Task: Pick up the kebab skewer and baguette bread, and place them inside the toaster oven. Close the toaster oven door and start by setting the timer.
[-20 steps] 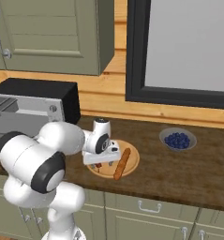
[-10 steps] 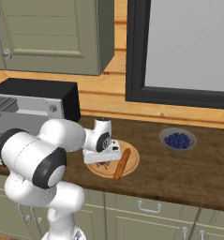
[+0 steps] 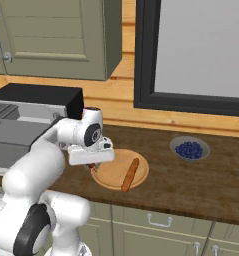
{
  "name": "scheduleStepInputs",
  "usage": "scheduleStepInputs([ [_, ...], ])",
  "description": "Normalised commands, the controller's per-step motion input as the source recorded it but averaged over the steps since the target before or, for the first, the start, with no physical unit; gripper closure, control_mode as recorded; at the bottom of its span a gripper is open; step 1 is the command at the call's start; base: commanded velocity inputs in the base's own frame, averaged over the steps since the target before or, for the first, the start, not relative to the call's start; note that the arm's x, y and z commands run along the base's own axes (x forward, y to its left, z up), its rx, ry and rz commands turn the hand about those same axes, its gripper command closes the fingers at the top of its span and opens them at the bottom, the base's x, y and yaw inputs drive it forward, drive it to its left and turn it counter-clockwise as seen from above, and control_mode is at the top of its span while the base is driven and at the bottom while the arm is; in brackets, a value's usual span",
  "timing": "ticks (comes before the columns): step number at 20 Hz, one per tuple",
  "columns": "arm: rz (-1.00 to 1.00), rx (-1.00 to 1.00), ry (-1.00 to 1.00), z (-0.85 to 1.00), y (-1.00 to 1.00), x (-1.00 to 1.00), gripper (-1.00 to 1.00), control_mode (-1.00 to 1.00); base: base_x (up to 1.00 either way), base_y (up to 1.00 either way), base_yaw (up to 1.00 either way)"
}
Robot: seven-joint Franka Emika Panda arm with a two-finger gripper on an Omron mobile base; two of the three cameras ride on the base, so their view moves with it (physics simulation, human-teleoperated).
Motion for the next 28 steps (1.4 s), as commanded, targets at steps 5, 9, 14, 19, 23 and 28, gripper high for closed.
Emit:
scheduleStepInputs([
  [5, -0.21, 0.03, 0.02, 0.46, 1.0, -0.5, 1.0, -1.0, 0.0, 0.0, 0.0],
  [9, -0.24, 0.0, -0.02, 0.35, 1.0, -0.03, 1.0, -1.0, 0.0, 0.0, 0.0],
  [14, -0.15, 0.0, -0.03, 0.33, 1.0, 0.12, 1.0, -1.0, 0.0, 0.0, 0.0],
  [19, -0.03, -0.03, -0.06, 0.41, 1.0, 0.32, 1.0, -1.0, 0.0, 0.0, 0.0],
  [23, -0.03, -0.07, -0.15, 0.22, 1.0, 0.13, 1.0, -1.0, 0.0, 0.0, 0.0],
  [28, -0.06, -0.03, -0.07, 0.21, 1.0, 0.25, 1.0, -1.0, 0.0, 0.0, 0.0],
])
